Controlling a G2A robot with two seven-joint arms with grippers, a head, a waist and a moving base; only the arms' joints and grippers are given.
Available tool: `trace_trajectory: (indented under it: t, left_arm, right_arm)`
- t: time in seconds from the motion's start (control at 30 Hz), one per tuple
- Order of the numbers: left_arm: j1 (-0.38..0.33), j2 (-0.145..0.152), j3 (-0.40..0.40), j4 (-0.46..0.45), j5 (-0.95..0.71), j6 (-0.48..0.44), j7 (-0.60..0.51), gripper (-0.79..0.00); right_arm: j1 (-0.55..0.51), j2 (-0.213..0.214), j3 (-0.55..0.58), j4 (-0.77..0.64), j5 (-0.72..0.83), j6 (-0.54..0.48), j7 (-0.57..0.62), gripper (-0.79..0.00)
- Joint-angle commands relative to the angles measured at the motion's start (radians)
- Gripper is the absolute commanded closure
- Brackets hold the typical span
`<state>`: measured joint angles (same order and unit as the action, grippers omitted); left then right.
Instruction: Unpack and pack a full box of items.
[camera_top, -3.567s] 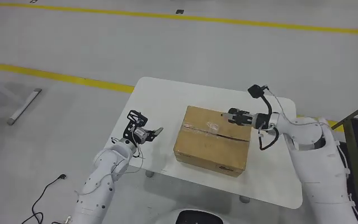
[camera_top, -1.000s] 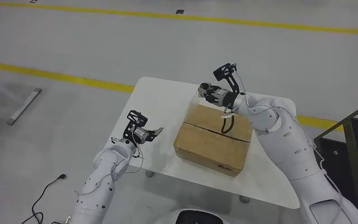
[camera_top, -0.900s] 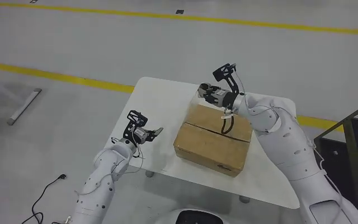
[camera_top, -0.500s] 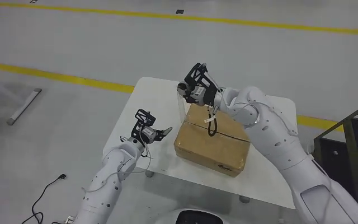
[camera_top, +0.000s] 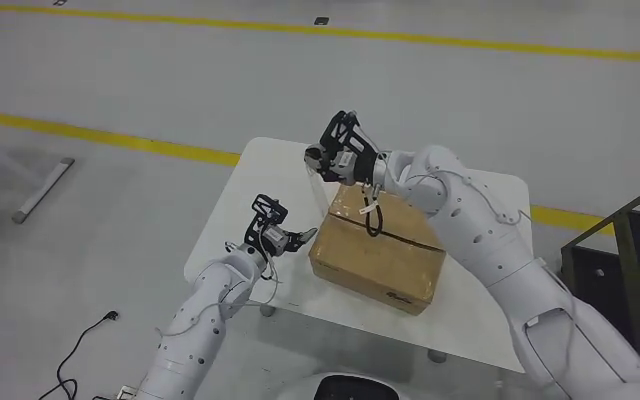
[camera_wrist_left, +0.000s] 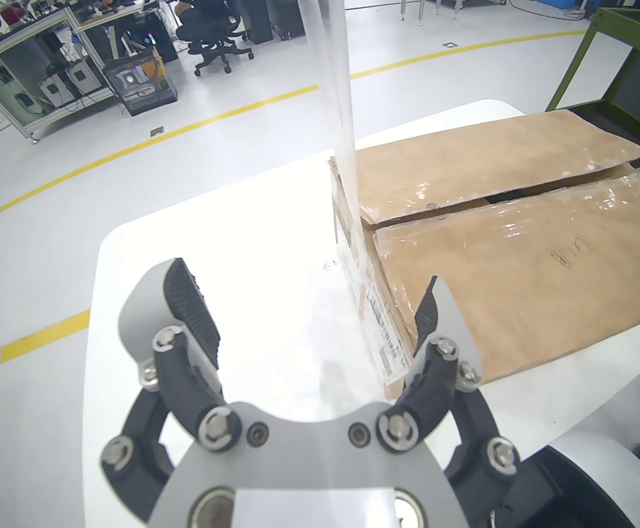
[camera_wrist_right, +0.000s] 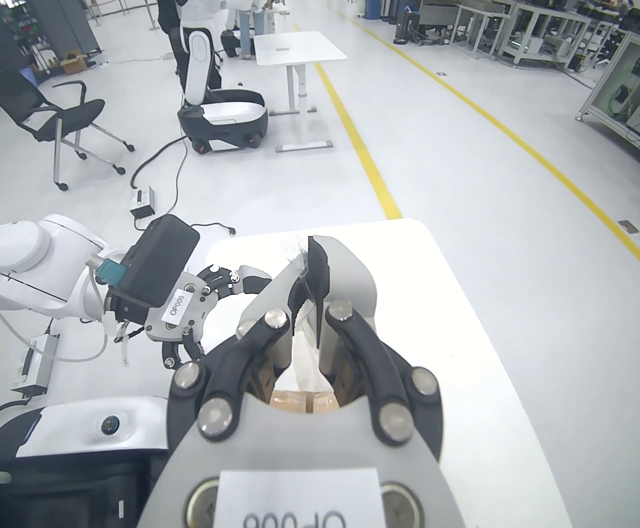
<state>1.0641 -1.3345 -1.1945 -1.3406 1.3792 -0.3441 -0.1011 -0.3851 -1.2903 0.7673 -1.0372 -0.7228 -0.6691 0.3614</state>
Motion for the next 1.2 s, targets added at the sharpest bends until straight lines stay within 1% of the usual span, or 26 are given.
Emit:
trace_trajectory:
  t: [0.0, 0.13, 0.33, 0.47, 0.67, 0.83, 0.93, 0.97, 1.0, 1.1, 1.13, 1.17]
  left_arm:
    - [0.006, -0.001, 0.0, 0.0, -0.011, 0.011, 0.006, -0.785]
    - [-0.016, -0.01, 0.029, 0.027, -0.055, 0.001, 0.026, -0.785]
    - [-0.063, -0.034, 0.103, 0.108, -0.109, 0.001, 0.057, -0.785]
    - [-0.1, -0.049, 0.131, 0.166, -0.16, 0.012, 0.066, -0.785]
    - [-0.149, -0.065, 0.14, 0.242, -0.225, 0.03, 0.098, -0.785]
    - [-0.18, -0.075, 0.144, 0.286, -0.271, 0.028, 0.11, -0.785]
    - [-0.189, -0.079, 0.151, 0.307, -0.286, 0.014, 0.121, -0.742]
    - [-0.192, -0.08, 0.153, 0.313, -0.287, 0.011, 0.124, -0.69]
    - [-0.194, -0.082, 0.155, 0.317, -0.289, 0.006, 0.128, -0.616]
    - [-0.198, -0.084, 0.162, 0.328, -0.286, -0.006, 0.142, -0.348]
    - [-0.199, -0.085, 0.165, 0.33, -0.283, -0.009, 0.147, -0.24]
    - [-0.199, -0.086, 0.168, 0.334, -0.28, -0.01, 0.152, -0.154]
  right_arm:
    - [-0.003, -0.002, 0.001, 0.005, 0.006, 0.0, 0.0, 0.0]
    - [-0.008, -0.005, 0.004, 0.005, 0.011, -0.005, 0.006, 0.0]
    - [-0.015, -0.006, 0.016, 0.0, 0.011, 0.0, 0.018, 0.0]
    - [-0.023, -0.006, 0.024, -0.01, 0.007, 0.005, 0.029, 0.0]
    - [-0.027, -0.006, 0.039, -0.02, 0.003, 0.011, 0.043, 0.0]
    - [-0.032, -0.005, 0.051, -0.026, 0.003, 0.011, 0.058, 0.0]
    - [-0.034, -0.005, 0.056, -0.03, 0.003, 0.007, 0.064, 0.0]
    - [-0.034, -0.005, 0.057, -0.03, 0.003, 0.006, 0.066, 0.0]
    - [-0.034, -0.005, 0.059, -0.03, 0.005, 0.004, 0.067, 0.0]
    - [-0.033, -0.006, 0.062, -0.027, 0.007, 0.001, 0.072, 0.0]
    - [-0.032, -0.007, 0.063, -0.027, 0.009, -0.002, 0.074, 0.0]
    - [-0.031, -0.008, 0.063, -0.026, 0.013, -0.005, 0.076, 0.0]
